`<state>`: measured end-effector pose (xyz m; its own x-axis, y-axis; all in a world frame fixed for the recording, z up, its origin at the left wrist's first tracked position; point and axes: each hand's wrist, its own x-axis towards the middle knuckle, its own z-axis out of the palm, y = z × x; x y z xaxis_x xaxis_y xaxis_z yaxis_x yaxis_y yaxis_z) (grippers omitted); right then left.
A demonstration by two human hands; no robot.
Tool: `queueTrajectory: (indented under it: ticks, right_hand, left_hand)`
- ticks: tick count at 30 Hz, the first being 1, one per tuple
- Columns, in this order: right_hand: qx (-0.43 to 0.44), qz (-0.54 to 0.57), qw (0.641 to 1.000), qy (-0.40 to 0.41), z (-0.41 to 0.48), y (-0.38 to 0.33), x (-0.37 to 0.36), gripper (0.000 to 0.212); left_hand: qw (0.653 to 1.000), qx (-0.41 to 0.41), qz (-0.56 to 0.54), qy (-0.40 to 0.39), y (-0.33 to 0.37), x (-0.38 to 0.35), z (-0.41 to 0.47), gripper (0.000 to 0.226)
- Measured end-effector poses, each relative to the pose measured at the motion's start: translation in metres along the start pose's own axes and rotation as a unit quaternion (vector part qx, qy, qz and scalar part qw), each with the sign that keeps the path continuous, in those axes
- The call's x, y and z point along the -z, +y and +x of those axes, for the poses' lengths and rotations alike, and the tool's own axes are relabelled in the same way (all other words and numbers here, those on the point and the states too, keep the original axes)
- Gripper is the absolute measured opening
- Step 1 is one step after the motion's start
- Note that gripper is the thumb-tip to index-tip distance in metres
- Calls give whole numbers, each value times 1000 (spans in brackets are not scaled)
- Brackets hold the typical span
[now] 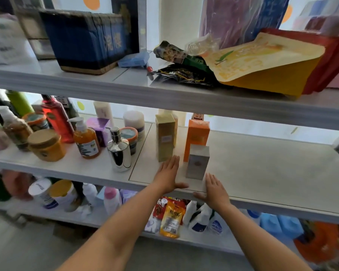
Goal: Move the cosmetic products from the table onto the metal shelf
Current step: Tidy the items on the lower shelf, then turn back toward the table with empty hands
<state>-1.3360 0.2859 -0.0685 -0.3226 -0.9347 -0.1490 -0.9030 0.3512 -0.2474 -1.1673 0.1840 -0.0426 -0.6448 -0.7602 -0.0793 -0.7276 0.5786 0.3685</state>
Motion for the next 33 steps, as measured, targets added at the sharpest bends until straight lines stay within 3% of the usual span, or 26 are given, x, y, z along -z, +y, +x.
queueTrajectory:
  ticks: [9, 17, 28, 33]
  right_hand:
    - [15, -61, 997, 48, -53, -37, -38, 103]
    - [124, -24, 992, 23, -55, -172, -64, 107]
    - [370, -81, 922, -74, -60, -450, -136, 113]
    - [489, -109, 858, -115, -74, -574, -171, 112]
  left_hand:
    - [991, -5, 128, -26, -39, -3, -45, 113]
    - [989, 13, 144, -11, -138, 32, -124, 113]
    - [957, 262, 123, 26, -357, 82, -313, 106]
    - [917, 386, 69, 71, -427, 99, -405, 115]
